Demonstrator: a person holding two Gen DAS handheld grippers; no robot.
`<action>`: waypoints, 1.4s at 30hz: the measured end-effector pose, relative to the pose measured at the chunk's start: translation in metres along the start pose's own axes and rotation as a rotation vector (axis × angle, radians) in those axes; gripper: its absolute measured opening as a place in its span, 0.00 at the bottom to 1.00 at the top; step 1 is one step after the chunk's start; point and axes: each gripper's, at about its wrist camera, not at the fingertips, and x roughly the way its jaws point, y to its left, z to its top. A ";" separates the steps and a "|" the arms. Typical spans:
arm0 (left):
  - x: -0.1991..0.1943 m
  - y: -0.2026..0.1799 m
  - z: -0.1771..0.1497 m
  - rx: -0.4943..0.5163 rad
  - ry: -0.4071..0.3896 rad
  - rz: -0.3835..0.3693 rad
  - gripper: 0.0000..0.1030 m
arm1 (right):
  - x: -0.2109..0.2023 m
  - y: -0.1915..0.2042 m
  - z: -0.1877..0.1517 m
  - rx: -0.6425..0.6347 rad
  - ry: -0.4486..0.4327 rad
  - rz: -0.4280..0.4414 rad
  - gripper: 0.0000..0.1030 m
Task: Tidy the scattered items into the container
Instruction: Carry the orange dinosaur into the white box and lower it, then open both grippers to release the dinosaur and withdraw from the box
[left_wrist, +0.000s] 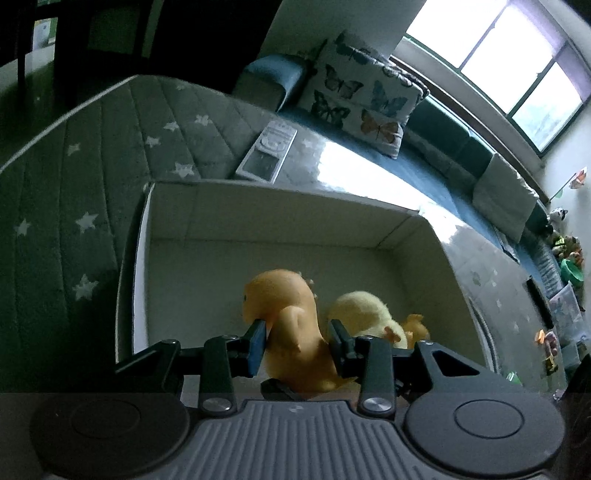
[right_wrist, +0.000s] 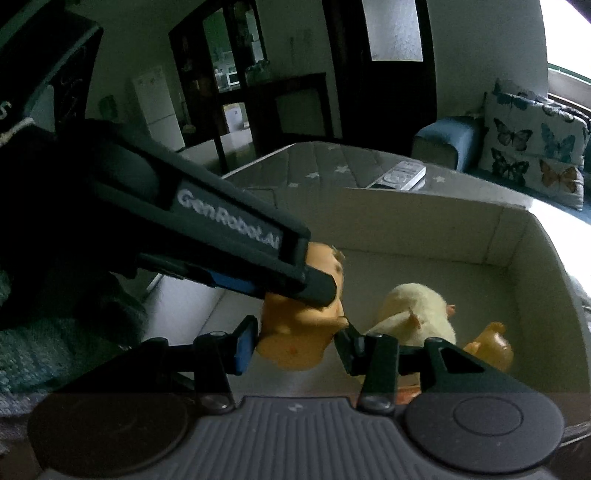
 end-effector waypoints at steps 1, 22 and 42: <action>0.000 0.000 -0.001 0.002 0.002 0.001 0.37 | 0.000 0.000 -0.001 0.001 0.000 -0.001 0.46; -0.042 -0.033 -0.020 0.085 -0.089 0.003 0.37 | -0.063 0.003 -0.008 -0.024 -0.131 -0.046 0.75; -0.069 -0.095 -0.073 0.192 -0.110 -0.100 0.37 | -0.140 0.002 -0.060 0.000 -0.223 -0.145 0.83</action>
